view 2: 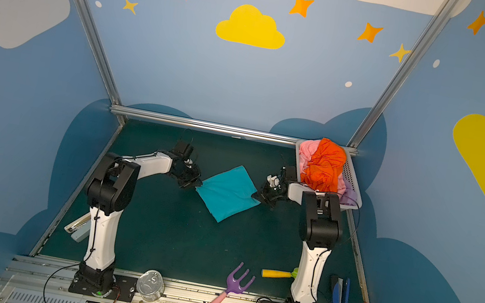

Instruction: Fold and stack the t-shirts

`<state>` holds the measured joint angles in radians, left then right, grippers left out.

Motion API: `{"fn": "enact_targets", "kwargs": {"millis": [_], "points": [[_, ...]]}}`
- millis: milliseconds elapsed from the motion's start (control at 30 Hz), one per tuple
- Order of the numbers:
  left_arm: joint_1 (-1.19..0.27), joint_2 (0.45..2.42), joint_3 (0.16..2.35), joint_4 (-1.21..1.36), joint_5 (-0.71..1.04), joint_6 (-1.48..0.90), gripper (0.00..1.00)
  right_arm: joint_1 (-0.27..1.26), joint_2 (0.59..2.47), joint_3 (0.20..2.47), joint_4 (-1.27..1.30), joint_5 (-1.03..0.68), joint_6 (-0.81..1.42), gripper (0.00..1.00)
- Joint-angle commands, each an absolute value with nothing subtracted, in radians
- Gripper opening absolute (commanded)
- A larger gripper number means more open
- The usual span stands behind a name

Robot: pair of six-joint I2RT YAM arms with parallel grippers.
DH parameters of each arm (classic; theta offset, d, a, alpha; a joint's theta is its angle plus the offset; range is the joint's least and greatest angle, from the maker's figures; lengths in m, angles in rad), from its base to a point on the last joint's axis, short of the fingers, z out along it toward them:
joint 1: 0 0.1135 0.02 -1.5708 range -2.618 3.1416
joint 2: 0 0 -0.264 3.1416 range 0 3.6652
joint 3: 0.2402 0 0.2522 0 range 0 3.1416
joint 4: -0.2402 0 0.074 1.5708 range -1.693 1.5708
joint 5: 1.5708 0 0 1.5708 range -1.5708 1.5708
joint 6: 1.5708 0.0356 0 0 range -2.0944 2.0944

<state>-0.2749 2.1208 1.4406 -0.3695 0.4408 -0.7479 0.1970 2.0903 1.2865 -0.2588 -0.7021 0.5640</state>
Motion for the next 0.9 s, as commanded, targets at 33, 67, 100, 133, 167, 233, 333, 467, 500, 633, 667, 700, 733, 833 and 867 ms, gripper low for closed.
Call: {"fn": "enact_targets", "kwargs": {"millis": [33,67,100,133,167,233,333,467,500,633,667,700,733,833,867], "points": [[-0.269,2.106,1.39,-0.461,0.373,-0.731,0.15,0.198,2.076,1.277,-0.271,-0.699,0.561,0.0],[-0.268,2.088,1.387,-0.469,0.369,-0.729,0.17,0.198,2.058,1.264,-0.268,-0.698,0.563,0.0],[-0.268,2.067,1.38,-0.479,0.364,-0.728,0.19,0.199,2.039,1.25,-0.267,-0.696,0.563,0.0],[-0.268,2.046,1.37,-0.484,0.36,-0.727,0.21,0.199,2.02,1.238,-0.266,-0.693,0.563,0.0],[-0.268,2.02,1.352,-0.488,0.352,-0.728,0.22,0.2,1.998,1.224,-0.265,-0.692,0.564,0.0],[-0.27,1.958,1.303,-0.487,0.34,-0.734,0.26,0.2,1.949,1.2,-0.27,-0.687,0.565,0.0],[-0.281,1.847,1.21,-0.486,0.304,-0.75,0.32,0.204,1.864,1.163,-0.28,-0.674,0.564,0.0],[-0.332,1.717,1.104,-0.503,0.25,-0.77,0.54,0.206,1.741,1.108,-0.302,-0.644,0.561,0.0],[-0.352,1.694,1.088,-0.514,0.227,-0.775,0.58,0.207,1.71,1.093,-0.308,-0.639,0.561,0.0],[-0.44,1.622,1.037,-0.523,0.146,-0.819,0.68,0.207,1.611,1.048,-0.334,-0.611,0.55,0.0],[-0.463,1.611,1.024,-0.51,0.137,-0.835,0.7,0.206,1.591,1.04,-0.346,-0.605,0.543,0.0],[-0.485,1.606,1.014,-0.492,0.13,-0.849,0.72,0.206,1.571,1.033,-0.356,-0.599,0.536,0.0],[-0.504,1.609,1.009,-0.48,0.123,-0.86,0.74,0.204,1.555,1.028,-0.366,-0.593,0.529,0.0],[-0.544,1.651,1.026,-0.46,0.106,-0.882,0.8,0.199,1.522,1.017,-0.399,-0.585,0.506,0.0],[-0.553,1.677,1.038,-0.454,0.106,-0.886,0.84,0.197,1.515,1.014,-0.406,-0.583,0.5,0.0]]}}
